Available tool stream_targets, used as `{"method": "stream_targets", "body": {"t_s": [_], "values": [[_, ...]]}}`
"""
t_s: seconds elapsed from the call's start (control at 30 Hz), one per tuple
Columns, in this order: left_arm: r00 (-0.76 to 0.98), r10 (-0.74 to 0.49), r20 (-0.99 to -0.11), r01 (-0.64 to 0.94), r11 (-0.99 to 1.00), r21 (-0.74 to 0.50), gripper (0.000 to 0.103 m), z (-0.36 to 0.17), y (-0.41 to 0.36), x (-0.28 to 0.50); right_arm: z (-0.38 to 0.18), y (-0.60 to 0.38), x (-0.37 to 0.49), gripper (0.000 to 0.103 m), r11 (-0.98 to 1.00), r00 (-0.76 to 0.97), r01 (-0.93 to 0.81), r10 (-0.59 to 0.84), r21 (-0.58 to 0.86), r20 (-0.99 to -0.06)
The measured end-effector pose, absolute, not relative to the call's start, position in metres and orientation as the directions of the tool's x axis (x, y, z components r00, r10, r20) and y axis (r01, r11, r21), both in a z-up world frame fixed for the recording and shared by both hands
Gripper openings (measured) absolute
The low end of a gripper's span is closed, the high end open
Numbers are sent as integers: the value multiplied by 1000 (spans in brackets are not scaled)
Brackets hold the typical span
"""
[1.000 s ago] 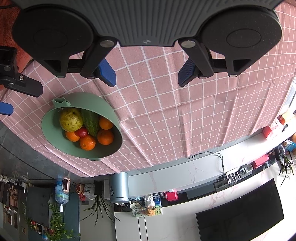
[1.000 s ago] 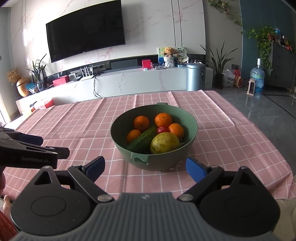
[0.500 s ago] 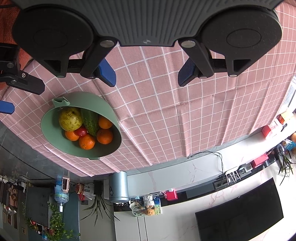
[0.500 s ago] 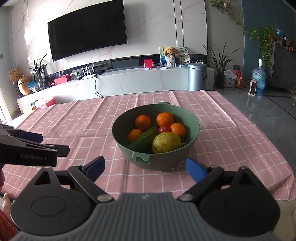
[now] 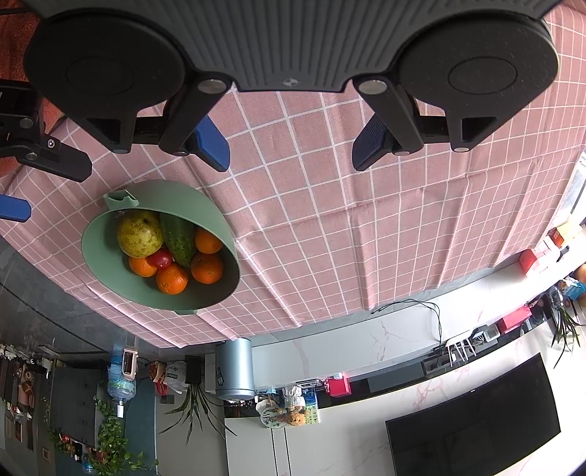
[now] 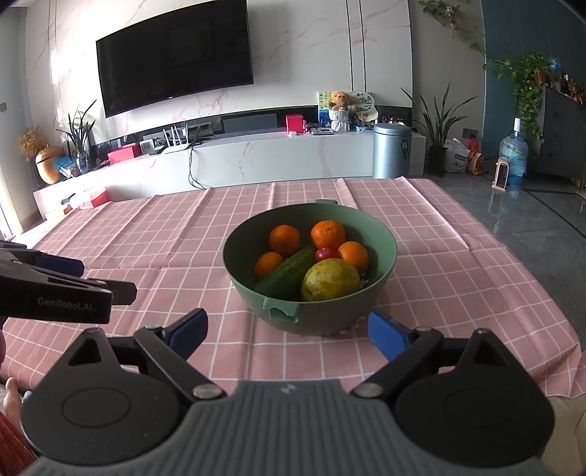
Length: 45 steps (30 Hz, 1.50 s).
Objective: Organize fruits
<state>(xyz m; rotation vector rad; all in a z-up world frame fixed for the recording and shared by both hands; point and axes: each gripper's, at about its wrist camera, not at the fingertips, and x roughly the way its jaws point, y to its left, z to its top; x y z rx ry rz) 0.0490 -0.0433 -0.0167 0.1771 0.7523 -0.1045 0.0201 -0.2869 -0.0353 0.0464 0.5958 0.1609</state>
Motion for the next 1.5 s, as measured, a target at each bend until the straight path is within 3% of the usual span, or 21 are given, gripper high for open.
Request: {"method": "stream_targets", "body": {"t_s": [1.5], "values": [[726, -29, -687, 141, 984, 108, 89, -12, -38, 46, -35, -287, 22, 91, 987, 814, -137, 161, 86, -558]]}}
